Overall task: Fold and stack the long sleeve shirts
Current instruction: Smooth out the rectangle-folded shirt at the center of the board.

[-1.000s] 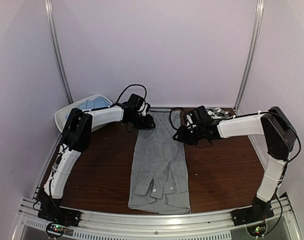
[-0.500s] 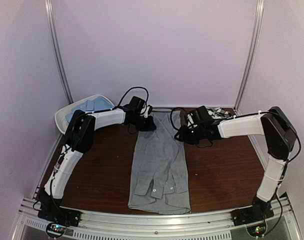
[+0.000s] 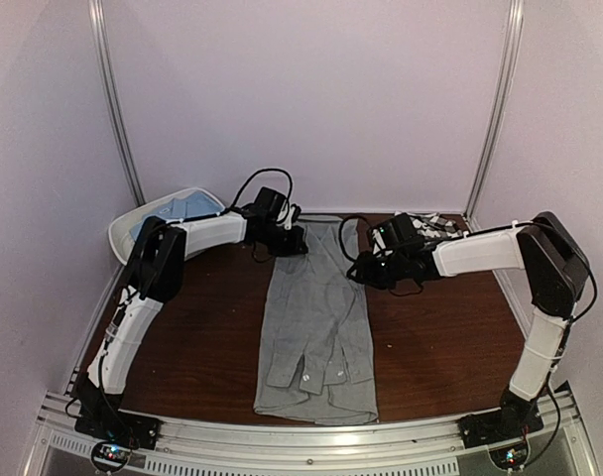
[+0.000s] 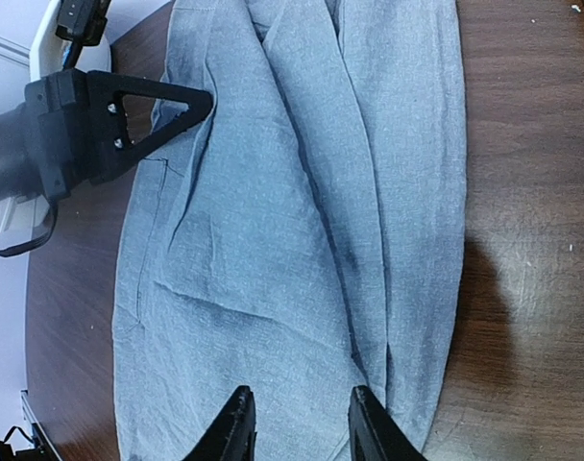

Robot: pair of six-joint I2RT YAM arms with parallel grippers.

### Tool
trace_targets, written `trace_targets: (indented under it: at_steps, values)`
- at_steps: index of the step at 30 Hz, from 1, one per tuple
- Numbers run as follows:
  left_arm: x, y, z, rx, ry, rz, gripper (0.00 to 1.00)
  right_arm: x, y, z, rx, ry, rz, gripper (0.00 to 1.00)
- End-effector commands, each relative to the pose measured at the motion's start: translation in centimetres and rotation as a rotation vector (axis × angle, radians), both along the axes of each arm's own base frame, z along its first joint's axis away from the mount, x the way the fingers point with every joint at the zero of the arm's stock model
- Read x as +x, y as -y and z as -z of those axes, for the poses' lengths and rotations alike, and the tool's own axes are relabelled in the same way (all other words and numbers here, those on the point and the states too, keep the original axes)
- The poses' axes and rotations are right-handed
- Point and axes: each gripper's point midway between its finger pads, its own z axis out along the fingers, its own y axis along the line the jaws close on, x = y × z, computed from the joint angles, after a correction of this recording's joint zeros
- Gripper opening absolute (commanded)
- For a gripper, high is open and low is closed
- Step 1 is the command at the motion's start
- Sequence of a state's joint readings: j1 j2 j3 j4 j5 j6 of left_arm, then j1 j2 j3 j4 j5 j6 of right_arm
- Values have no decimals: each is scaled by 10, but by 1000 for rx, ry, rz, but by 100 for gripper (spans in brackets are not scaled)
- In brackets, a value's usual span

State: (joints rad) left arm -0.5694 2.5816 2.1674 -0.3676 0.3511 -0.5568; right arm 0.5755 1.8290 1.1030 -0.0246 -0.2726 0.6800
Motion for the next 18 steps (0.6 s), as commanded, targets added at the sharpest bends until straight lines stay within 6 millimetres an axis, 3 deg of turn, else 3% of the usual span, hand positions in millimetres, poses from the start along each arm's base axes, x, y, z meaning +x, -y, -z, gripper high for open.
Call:
trace_targets:
  at_steps: [1,18]
  values:
    - [17,-1,-65,-75,116,-17,0,1,3,-6,13,22,3,35]
    - [34,-26,-61,-29,125,-99,0,-3,5,-3,6,15,2,35]
